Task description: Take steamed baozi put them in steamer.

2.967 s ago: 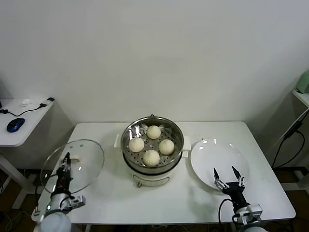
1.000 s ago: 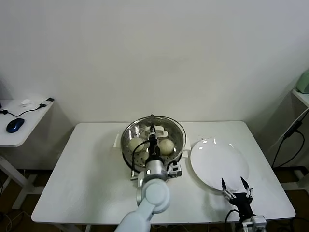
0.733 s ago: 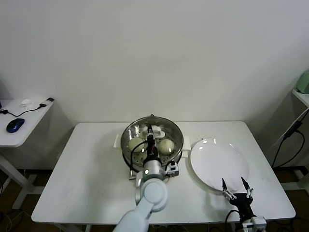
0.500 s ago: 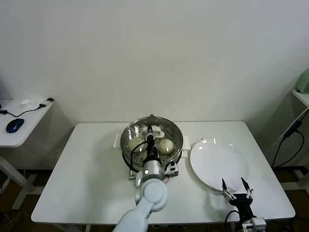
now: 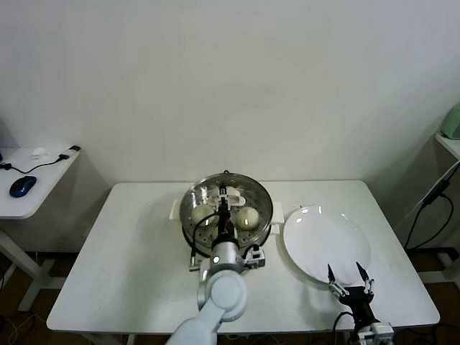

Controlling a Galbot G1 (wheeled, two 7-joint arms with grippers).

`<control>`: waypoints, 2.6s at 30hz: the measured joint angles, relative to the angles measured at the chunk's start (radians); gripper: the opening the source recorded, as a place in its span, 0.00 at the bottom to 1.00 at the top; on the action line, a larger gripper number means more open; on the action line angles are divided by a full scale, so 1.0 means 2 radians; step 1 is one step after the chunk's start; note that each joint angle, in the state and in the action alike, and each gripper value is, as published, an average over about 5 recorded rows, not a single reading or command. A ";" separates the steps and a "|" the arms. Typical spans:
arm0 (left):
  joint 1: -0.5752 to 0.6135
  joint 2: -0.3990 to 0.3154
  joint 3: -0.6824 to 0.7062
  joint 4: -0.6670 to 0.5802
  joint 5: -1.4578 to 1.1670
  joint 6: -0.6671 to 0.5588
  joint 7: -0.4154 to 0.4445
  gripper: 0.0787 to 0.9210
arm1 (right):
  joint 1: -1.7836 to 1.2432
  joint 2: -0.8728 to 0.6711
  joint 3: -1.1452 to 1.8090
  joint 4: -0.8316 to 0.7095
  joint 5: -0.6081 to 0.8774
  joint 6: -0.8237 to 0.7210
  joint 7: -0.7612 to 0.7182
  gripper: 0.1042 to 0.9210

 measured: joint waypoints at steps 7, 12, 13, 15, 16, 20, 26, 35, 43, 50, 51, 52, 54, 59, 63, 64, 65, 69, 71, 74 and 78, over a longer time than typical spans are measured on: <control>0.018 0.025 0.001 -0.050 -0.033 0.000 -0.002 0.75 | 0.001 -0.001 -0.008 0.003 0.002 -0.005 0.004 0.88; 0.042 0.051 -0.020 -0.095 -0.100 0.000 -0.045 0.87 | -0.003 -0.004 -0.010 0.009 0.008 -0.002 0.008 0.88; 0.047 0.057 -0.028 -0.104 -0.120 0.000 -0.058 0.88 | -0.004 -0.004 -0.010 0.010 0.010 0.000 0.009 0.88; 0.060 0.068 -0.049 -0.121 -0.167 -0.002 -0.083 0.88 | -0.005 -0.006 -0.008 0.013 0.013 0.005 0.009 0.88; 0.066 0.074 -0.061 -0.130 -0.193 -0.006 -0.096 0.88 | -0.006 -0.007 -0.007 0.014 0.014 0.008 0.009 0.88; 0.095 0.086 -0.121 -0.155 -0.313 -0.046 -0.139 0.88 | -0.006 -0.009 -0.002 0.016 0.019 0.018 0.009 0.88; 0.146 0.104 -0.229 -0.159 -0.514 -0.163 -0.170 0.88 | -0.003 -0.013 0.001 0.017 0.026 0.028 0.009 0.88; 0.203 0.123 -0.305 -0.084 -0.764 -0.319 -0.183 0.88 | 0.006 -0.015 -0.002 0.009 0.036 0.032 0.007 0.88; 0.224 0.116 -0.324 -0.017 -0.859 -0.399 -0.180 0.88 | 0.015 -0.016 -0.009 0.000 0.040 0.032 0.006 0.88; 0.236 0.110 -0.332 0.008 -0.895 -0.435 -0.177 0.88 | 0.018 -0.015 -0.014 -0.002 0.040 0.033 0.006 0.88; 0.237 0.109 -0.332 0.010 -0.898 -0.439 -0.176 0.88 | 0.018 -0.015 -0.014 -0.003 0.040 0.034 0.006 0.88; 0.239 0.109 -0.333 0.012 -0.900 -0.442 -0.176 0.88 | 0.018 -0.015 -0.014 -0.003 0.040 0.034 0.006 0.88; 0.241 0.108 -0.334 0.016 -0.905 -0.449 -0.175 0.88 | 0.018 -0.015 -0.014 -0.004 0.041 0.034 0.006 0.88; 0.245 0.105 -0.336 0.023 -0.912 -0.460 -0.173 0.88 | 0.019 -0.016 -0.014 -0.006 0.042 0.036 0.006 0.88; 0.246 0.104 -0.337 0.027 -0.917 -0.465 -0.172 0.88 | 0.019 -0.015 -0.014 -0.007 0.044 0.036 0.005 0.88; 0.246 0.104 -0.337 0.028 -0.918 -0.466 -0.172 0.88 | 0.020 -0.014 -0.014 -0.007 0.044 0.036 0.005 0.88; 0.246 0.103 -0.337 0.028 -0.919 -0.467 -0.172 0.88 | 0.020 -0.014 -0.014 -0.008 0.044 0.036 0.005 0.88; 0.247 0.102 -0.337 0.033 -0.921 -0.470 -0.172 0.88 | 0.020 -0.012 -0.016 -0.009 0.044 0.037 0.005 0.88; 0.248 0.101 -0.337 0.034 -0.921 -0.472 -0.172 0.88 | 0.020 -0.012 -0.017 -0.009 0.044 0.038 0.005 0.88; 0.248 0.100 -0.337 0.036 -0.920 -0.475 -0.172 0.88 | 0.020 -0.012 -0.018 -0.009 0.044 0.038 0.005 0.88; 0.248 0.100 -0.336 0.037 -0.918 -0.478 -0.172 0.88 | 0.021 -0.012 -0.018 -0.009 0.045 0.038 0.005 0.88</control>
